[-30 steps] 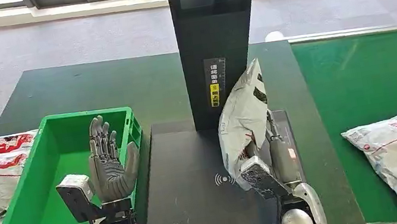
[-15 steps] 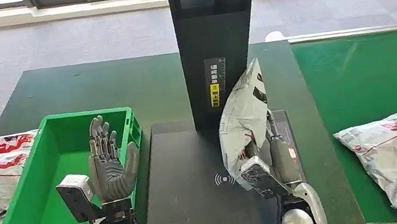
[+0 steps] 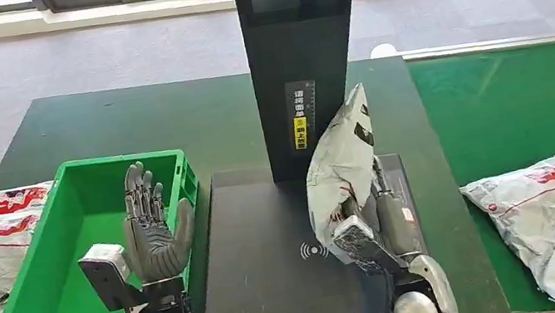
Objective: Moved the parcel from conveyor to table for the left to box.
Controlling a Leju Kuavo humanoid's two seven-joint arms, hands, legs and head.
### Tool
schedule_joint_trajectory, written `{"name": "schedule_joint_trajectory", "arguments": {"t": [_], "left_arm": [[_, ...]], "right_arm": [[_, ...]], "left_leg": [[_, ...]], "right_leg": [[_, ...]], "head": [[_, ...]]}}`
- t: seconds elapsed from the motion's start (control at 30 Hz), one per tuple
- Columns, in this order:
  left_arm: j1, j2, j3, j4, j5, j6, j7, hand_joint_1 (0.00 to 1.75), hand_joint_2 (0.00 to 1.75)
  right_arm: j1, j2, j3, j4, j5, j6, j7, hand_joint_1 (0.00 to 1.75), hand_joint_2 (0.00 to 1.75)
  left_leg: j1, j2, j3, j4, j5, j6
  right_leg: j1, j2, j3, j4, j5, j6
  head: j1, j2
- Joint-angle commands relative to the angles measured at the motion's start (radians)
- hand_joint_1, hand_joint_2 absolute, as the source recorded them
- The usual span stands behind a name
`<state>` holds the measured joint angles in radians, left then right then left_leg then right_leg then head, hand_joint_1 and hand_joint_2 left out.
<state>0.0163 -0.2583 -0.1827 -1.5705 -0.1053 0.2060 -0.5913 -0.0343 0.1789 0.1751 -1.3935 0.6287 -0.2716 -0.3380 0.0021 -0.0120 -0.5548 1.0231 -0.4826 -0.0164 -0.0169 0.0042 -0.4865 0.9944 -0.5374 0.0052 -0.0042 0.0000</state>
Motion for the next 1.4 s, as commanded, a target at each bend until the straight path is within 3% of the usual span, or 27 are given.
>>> {"name": "schedule_joint_trajectory", "arguments": {"t": [0.03, 1.07, 1.1, 1.17, 1.2, 1.23, 1.27, 1.3, 1.4], "left_arm": [[-0.002, 0.025, -0.008, 0.020, 0.000, 0.009, 0.006, 0.00, 1.75], [0.003, 0.024, -0.006, 0.021, 0.000, 0.003, 0.005, 0.00, 1.75], [0.003, 0.027, -0.007, 0.021, -0.002, 0.001, 0.001, 0.00, 1.75], [-0.001, 0.027, -0.004, 0.025, -0.002, 0.001, -0.001, 0.00, 1.75], [-0.005, 0.029, -0.003, 0.029, 0.000, -0.005, -0.006, 0.00, 1.75], [-0.010, 0.027, -0.002, 0.033, 0.000, -0.008, -0.007, 0.00, 1.75], [-0.016, 0.029, -0.002, 0.039, 0.000, -0.007, -0.007, 0.00, 1.75], [-0.016, 0.024, 0.003, 0.038, 0.000, -0.006, -0.007, 0.00, 1.75], [-0.020, 0.024, 0.001, 0.032, -0.001, -0.007, -0.006, 0.00, 1.75]], "right_arm": [[-0.043, -0.026, -0.006, 0.075, 0.080, 0.029, 0.088, 0.00, 0.00], [-0.053, -0.028, 0.000, 0.087, 0.095, 0.047, 0.093, 0.00, 0.00], [-0.049, -0.022, 0.003, 0.067, -0.078, 0.179, -0.006, 0.00, 0.00], [-0.043, -0.031, 0.008, 0.051, -0.135, 0.238, -0.028, 0.00, 0.00], [-0.033, -0.020, -0.008, 0.024, -0.318, 0.364, -0.116, 0.00, 0.00], [-0.026, -0.022, -0.013, 0.006, -0.369, 0.397, -0.137, 0.00, 0.00], [-0.019, -0.027, -0.018, -0.021, -0.376, 0.385, -0.139, 0.00, 0.00], [-0.024, -0.043, -0.005, -0.018, -0.254, 0.283, -0.056, 0.00, 0.00], [-0.023, -0.022, 0.002, -0.049, -0.259, 0.251, -0.134, 0.00, 0.00]], "left_leg": [[0.000, 0.001, -0.001, -0.002, 0.002, 0.000], [0.000, 0.001, 0.000, -0.001, 0.001, 0.000], [0.000, 0.002, 0.000, -0.002, 0.002, 0.000], [0.000, 0.002, -0.001, -0.003, 0.002, 0.000], [0.000, 0.001, -0.001, -0.002, 0.002, 0.000], [0.000, 0.001, 0.000, -0.001, 0.001, 0.000], [0.000, 0.001, -0.001, -0.002, 0.002, 0.000], [0.000, 0.000, -0.001, -0.001, 0.002, 0.000], [0.000, 0.001, -0.001, -0.003, 0.002, 0.000]], "right_leg": [[0.000, 0.000, -0.001, -0.002, 0.002, -0.001], [0.000, 0.000, 0.000, -0.001, 0.001, 0.000], [0.000, 0.001, -0.001, -0.002, 0.002, -0.001], [0.000, 0.001, -0.001, -0.003, 0.003, -0.001], [0.000, 0.000, -0.001, -0.002, 0.002, -0.001], [0.000, 0.000, 0.000, -0.001, 0.001, -0.001], [0.000, 0.000, -0.001, -0.002, 0.002, -0.001], [0.000, -0.001, -0.001, -0.001, 0.001, -0.001], [0.000, -0.001, -0.001, -0.002, 0.002, -0.001]], "head": [[0.000, 0.000], [0.000, 0.000], [0.000, 0.000], [0.000, 0.000], [0.000, 0.000], [0.000, 0.000], [0.000, 0.000], [0.000, 0.000], [0.000, 0.000]]}}
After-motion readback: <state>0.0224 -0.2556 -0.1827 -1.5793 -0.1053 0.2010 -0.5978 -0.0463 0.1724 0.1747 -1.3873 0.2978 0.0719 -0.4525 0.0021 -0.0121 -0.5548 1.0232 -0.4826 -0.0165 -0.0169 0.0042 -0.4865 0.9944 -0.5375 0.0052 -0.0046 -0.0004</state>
